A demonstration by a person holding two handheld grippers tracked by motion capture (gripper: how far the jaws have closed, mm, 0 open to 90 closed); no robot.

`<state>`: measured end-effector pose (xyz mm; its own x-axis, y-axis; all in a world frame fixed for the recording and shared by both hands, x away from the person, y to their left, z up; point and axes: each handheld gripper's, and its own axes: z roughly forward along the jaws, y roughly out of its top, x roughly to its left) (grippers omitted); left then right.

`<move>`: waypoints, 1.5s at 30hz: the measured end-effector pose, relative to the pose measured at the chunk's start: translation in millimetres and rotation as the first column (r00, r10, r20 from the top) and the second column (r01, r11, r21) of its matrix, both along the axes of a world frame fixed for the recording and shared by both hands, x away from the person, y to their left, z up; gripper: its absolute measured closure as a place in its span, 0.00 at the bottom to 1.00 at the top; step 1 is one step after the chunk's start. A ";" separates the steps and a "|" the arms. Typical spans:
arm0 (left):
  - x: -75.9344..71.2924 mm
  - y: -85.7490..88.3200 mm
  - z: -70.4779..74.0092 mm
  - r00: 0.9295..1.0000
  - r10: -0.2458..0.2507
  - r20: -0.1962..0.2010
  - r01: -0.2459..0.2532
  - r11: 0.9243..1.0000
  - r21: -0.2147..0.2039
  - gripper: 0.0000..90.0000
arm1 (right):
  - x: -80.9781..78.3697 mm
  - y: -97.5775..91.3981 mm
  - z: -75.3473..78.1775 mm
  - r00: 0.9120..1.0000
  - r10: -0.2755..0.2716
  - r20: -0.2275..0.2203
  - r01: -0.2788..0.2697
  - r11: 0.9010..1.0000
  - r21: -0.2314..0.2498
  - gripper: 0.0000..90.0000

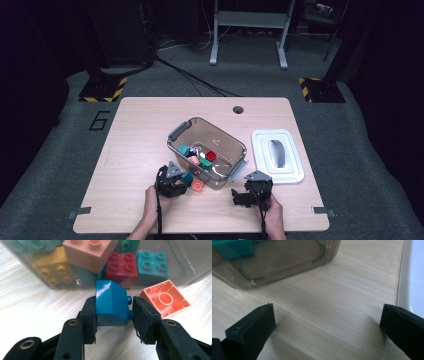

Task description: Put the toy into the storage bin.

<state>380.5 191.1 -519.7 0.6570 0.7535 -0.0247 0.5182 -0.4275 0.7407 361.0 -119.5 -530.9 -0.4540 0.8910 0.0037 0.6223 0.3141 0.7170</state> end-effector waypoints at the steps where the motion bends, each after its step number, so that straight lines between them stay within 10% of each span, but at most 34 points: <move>1: 0.0 0.0 0.0 1.000 0.000 0.000 0.000 1.000 0.000 0.63 | 0.0 0.0 0.0 1.000 0.000 0.000 0.000 1.000 0.000 0.00; 22: -10.1 35.3 46.6 1.000 -0.015 0.016 0.016 0.999 -0.029 0.63 | 0.0 0.0 0.0 1.000 0.000 0.000 0.000 1.000 0.000 0.00; 45: -14.2 29.3 124.5 0.991 -0.058 0.117 0.064 0.997 -0.052 0.63 | 0.1 0.0 0.0 1.000 0.000 0.001 0.000 1.000 0.000 0.00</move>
<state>366.3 220.4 -395.2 0.7025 0.7116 0.0132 0.4018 -0.4119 0.8179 361.1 -119.5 -531.0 -0.4542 0.8909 0.0033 0.6218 0.3143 0.7173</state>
